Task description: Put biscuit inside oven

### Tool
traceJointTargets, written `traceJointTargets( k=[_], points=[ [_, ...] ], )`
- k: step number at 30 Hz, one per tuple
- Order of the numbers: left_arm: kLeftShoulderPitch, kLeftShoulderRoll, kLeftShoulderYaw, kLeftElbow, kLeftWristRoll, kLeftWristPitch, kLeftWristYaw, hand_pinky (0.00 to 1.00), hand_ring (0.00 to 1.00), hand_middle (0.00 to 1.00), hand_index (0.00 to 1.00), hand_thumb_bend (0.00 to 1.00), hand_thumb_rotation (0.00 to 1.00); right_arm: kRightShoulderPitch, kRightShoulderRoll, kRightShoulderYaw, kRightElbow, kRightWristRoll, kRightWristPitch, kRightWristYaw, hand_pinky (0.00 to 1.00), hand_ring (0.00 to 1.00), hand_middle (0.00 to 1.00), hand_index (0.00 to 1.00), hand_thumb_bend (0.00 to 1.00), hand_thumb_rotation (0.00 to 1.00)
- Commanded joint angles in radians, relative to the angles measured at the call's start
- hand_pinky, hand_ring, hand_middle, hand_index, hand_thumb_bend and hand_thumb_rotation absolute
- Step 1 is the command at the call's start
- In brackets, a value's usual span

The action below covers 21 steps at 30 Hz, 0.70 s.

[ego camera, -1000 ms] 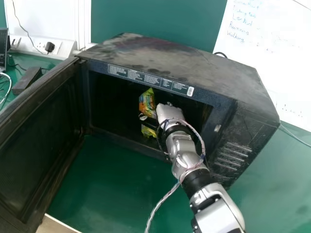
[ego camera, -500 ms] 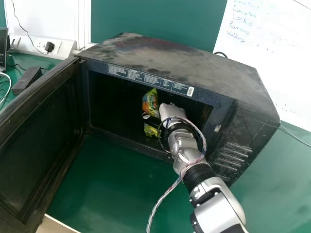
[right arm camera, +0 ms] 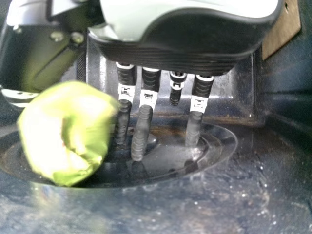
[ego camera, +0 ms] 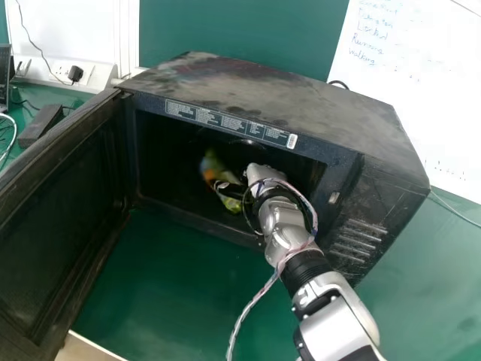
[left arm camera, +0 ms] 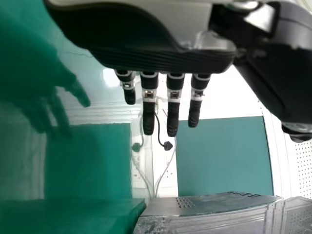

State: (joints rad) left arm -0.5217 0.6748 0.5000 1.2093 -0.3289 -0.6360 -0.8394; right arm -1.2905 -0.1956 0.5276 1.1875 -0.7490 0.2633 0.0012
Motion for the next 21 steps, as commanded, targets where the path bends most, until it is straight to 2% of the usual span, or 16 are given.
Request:
traceJointTargets(
  k=[1,4,8,12,21],
  points=[
    [0.011,0.014,0.01,-0.004,-0.01,0.001,0.006,0.76,0.79,0.81,0.87,0.77,0.78,0.025,0.011,0.021,-0.024,-0.011,0.026,0.02,0.7,0.76,0.82,0.87,1.0,0.78],
    [0.011,0.014,0.005,-0.007,-0.004,0.0,0.016,0.76,0.79,0.81,0.87,0.78,0.8,0.042,0.012,0.025,-0.057,-0.007,0.052,0.036,0.75,0.84,0.92,0.94,1.0,0.85],
    [0.008,0.015,0.006,-0.001,-0.007,-0.002,0.006,0.76,0.79,0.82,0.87,0.79,0.8,0.067,0.005,0.026,-0.102,-0.001,0.078,0.063,0.8,0.91,0.99,0.98,1.0,0.91],
    [0.01,0.015,0.005,0.0,-0.005,-0.005,0.007,0.77,0.8,0.82,0.88,0.79,0.8,0.085,0.0,0.018,-0.126,0.006,0.092,0.07,0.9,0.97,1.0,1.0,1.0,0.96],
    [0.011,0.016,0.003,0.0,-0.001,-0.011,0.01,0.77,0.8,0.82,0.88,0.78,0.8,0.108,-0.008,0.013,-0.152,0.006,0.109,0.066,0.97,1.0,1.0,1.0,1.0,1.0]
  ],
)
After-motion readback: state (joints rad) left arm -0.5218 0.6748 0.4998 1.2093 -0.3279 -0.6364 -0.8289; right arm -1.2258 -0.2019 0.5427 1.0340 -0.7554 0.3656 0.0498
